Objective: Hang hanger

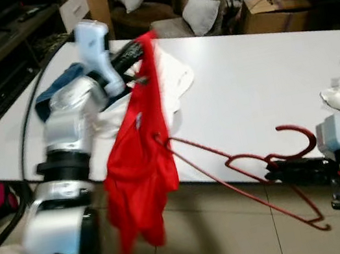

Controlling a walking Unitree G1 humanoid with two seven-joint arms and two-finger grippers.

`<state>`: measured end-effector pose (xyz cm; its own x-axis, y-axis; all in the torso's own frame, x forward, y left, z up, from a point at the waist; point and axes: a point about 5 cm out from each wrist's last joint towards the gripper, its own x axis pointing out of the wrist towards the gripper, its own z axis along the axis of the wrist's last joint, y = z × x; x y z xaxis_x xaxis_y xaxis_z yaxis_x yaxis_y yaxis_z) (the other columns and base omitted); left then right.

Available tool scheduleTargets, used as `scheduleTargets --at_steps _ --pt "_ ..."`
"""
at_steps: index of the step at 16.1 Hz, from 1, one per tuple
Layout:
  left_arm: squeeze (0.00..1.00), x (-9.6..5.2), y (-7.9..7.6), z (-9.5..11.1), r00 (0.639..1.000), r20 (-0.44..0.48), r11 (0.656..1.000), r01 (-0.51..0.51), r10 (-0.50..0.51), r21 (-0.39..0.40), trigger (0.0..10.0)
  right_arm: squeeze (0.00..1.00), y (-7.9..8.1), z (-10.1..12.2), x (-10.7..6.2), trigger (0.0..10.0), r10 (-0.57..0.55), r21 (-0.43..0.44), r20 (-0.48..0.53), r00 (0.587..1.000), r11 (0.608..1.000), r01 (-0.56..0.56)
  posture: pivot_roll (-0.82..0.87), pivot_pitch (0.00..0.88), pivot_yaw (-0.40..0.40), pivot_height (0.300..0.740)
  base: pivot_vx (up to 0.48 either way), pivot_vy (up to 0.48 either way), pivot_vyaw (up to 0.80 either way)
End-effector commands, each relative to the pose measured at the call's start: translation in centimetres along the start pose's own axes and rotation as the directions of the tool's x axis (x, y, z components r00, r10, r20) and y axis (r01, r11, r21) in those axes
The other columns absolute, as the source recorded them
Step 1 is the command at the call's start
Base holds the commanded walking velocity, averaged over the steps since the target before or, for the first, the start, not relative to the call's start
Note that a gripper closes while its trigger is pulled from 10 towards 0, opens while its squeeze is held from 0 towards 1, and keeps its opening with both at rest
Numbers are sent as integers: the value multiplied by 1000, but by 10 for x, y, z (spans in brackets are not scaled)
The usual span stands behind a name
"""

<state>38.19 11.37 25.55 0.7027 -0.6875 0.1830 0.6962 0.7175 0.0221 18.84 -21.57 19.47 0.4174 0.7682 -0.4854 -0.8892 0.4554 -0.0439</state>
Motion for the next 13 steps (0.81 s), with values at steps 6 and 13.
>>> scheduleTargets --at_steps 6,13 --pt "0 12 -30 23 983 62 984 175 -173 -15 10000 0 -4 4 4 10000 8 -46 -18 1000 999 -9 -111 0 -14 740 321 0 0" --pt "0 21 -51 56 946 164 954 292 -279 -61 10000 0 -17 16 15 10000 -37 -118 10 999 992 38 -122 0 -12 740 313 0 0"
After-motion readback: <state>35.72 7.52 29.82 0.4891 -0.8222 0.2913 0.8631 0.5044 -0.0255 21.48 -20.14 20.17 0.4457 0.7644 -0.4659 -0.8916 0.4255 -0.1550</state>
